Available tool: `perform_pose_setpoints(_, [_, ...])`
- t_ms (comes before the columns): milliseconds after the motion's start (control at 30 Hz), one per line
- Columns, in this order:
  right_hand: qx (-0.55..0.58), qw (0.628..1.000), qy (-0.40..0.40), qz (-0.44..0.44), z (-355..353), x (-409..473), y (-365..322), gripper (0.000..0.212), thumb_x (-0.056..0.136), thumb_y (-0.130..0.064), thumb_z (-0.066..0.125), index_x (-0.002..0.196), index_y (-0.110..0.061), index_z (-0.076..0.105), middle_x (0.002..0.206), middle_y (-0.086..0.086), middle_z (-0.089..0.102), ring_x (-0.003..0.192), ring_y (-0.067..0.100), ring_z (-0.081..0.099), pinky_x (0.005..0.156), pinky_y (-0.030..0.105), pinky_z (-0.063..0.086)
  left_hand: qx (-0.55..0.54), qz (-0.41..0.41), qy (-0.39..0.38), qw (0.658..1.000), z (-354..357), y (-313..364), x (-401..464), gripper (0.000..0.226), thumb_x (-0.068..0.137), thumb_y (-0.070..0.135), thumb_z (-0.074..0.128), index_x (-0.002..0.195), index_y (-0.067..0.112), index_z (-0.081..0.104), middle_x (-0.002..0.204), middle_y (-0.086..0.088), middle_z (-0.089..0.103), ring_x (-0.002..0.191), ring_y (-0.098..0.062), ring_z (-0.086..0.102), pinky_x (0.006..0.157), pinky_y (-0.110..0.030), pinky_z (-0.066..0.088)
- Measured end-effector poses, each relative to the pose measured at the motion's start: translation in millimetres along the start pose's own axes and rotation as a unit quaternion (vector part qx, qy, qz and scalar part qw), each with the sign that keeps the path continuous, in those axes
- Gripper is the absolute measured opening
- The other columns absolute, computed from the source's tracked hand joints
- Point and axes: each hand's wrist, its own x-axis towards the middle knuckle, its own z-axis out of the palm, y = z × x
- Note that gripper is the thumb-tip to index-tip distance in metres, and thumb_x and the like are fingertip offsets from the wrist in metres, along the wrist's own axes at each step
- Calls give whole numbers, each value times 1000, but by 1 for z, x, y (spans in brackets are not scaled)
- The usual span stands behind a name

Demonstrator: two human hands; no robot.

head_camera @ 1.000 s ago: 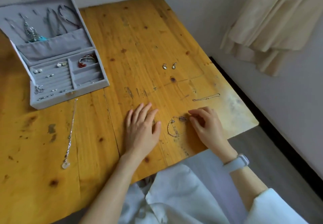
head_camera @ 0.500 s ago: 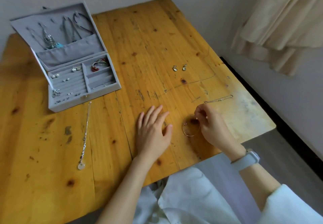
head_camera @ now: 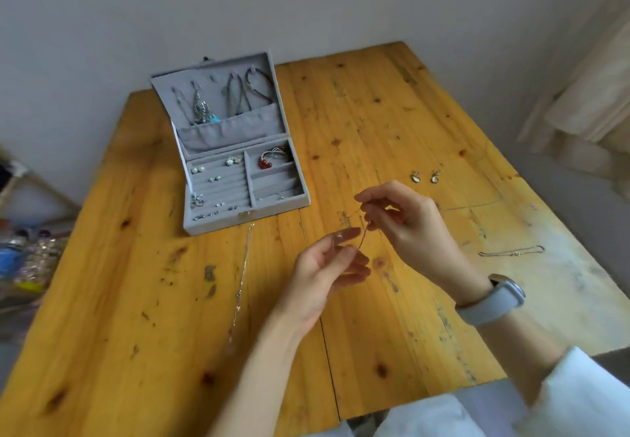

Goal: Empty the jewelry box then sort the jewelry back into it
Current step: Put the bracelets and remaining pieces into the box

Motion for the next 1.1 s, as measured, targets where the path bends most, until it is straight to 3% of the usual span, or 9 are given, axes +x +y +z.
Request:
perform_pose_setpoints(67, [-28,1000,5,13,14,11,9,19,87,-2,56,92,-18,65,81,-11,57,69,4,58,67,16,48,-15,-20,65,998,-17,5,2,24,82,16,56,104,10,62,70,-2,61,65,-13,60,62,-22,50])
perform_pose_setpoints(200, [-112,993,-29,21,43,33,22,12,86,-10,60,94,-11,68,84,-4,60,73,4,53,68,9,40,102,-11,222,970,-52,21,11,17,91,11,52,102,10,66,77,-1,65,71,-12,61,69,-23,52])
perform_pose_setpoints(300, [-123,992,-32,21,61,56,23,10,87,-10,58,91,-8,67,87,3,63,77,12,54,66,6,39,202,25,271,941,-72,42,27,14,89,11,56,97,18,67,81,3,67,71,-8,59,68,-17,51])
perform_pose_setpoints(433, [-148,988,-11,33,83,89,27,13,89,-12,53,93,-8,65,92,4,64,80,13,52,69,16,37,309,70,333,888,-96,60,61,18,83,9,64,100,12,70,85,0,68,78,-13,62,77,-26,50])
perform_pose_setpoints(567, [-194,979,-21,49,95,105,37,15,88,-13,51,95,-10,63,97,6,62,86,20,56,71,30,46,470,76,330,815,-109,62,81,12,82,17,66,94,17,66,86,2,69,80,-17,61,70,-25,45])
perform_pose_setpoints(700, [-238,969,-55,43,99,110,45,17,89,-14,53,97,-9,66,99,7,54,91,23,52,75,32,46,619,103,295,721,-114,59,86,8,84,22,63,87,20,70,84,3,70,88,-20,55,65,-26,37])
perform_pose_setpoints(867, [-325,941,-96,13,97,116,43,22,91,-19,49,99,-12,69,99,7,49,97,24,45,71,34,45,707,128,258,646,-120,51,91,21,85,30,59,93,18,74,93,-4,59,96,-25,43,79,-34,31])
perform_pose_setpoints(1000, [-382,912,-145,-33,90,116,37,29,95,-24,41,110,-19,65,104,6,48,100,23,42,66,29,36,710,158,249,639,-121,57,87,22,82,30,59,89,16,74,85,-5,55,89,-27,46,75,-34,30])
perform_pose_setpoints(1100, [-308,944,-98,-62,83,100,38,28,93,-16,45,113,-16,63,100,8,54,95,26,50,69,32,44,658,184,297,667,-115,58,61,17,78,25,62,83,15,73,81,-3,56,83,-26,52,73,-36,35])
